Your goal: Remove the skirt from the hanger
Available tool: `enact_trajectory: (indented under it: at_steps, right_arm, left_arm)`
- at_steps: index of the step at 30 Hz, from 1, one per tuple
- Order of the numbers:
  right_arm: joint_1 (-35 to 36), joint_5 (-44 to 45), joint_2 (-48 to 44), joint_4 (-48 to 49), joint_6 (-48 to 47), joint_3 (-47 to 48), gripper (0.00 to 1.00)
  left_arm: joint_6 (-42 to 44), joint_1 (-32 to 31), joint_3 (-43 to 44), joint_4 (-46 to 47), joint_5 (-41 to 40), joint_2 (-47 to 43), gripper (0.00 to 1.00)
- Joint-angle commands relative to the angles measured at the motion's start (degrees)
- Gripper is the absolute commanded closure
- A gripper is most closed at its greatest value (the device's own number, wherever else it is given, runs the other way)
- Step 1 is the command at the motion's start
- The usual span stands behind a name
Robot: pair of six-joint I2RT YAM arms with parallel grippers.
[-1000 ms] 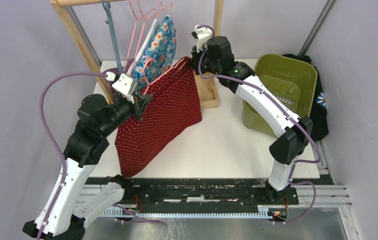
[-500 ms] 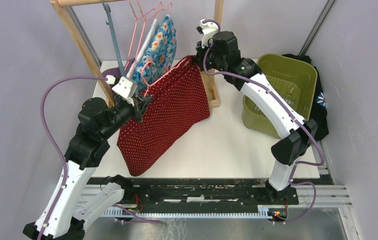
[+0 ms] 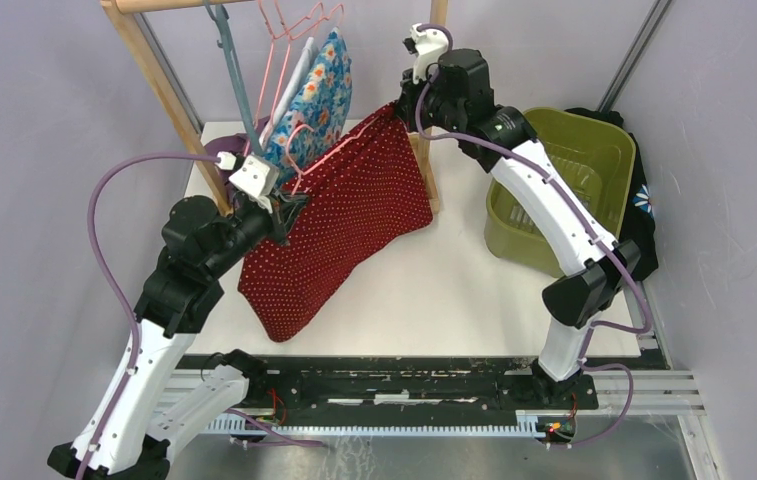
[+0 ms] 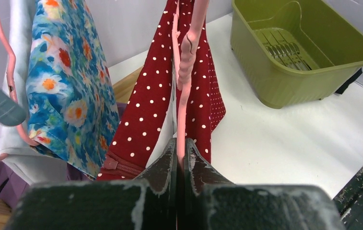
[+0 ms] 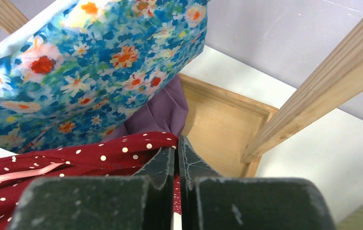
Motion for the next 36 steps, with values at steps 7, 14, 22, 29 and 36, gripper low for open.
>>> enact_trajectory:
  at_steps: [7, 14, 22, 29, 36]
  right_arm:
    - [-9.9, 17.4, 6.6, 6.9, -3.7, 4.1, 0.99]
    - [-10.6, 15.4, 9.3, 6.1, -3.2, 4.0, 0.99]
    - [-9.9, 9.0, 6.5, 8.5, 2.2, -7.9, 0.99]
    - [-4.2, 4.8, -3.7, 12.6, 4.8, -25.6, 0.99]
    - [7.5, 0.0, -9.5, 11.6, 6.2, -31.1, 0.99]
  left_arm:
    - [2.5, 0.4, 4.4, -7.5, 6.7, -6.8, 0.97]
    - [1.2, 0.4, 8.1, -6.8, 10.2, -6.8, 0.97]
    - [-1.5, 0.3, 9.8, 4.9, 6.9, -4.3, 0.97]
    - [-2.6, 0.3, 5.1, 22.7, 0.5, 0.2, 0.97]
    - [-5.8, 0.3, 1.7, 41.8, -1.3, 8.3, 0.97]
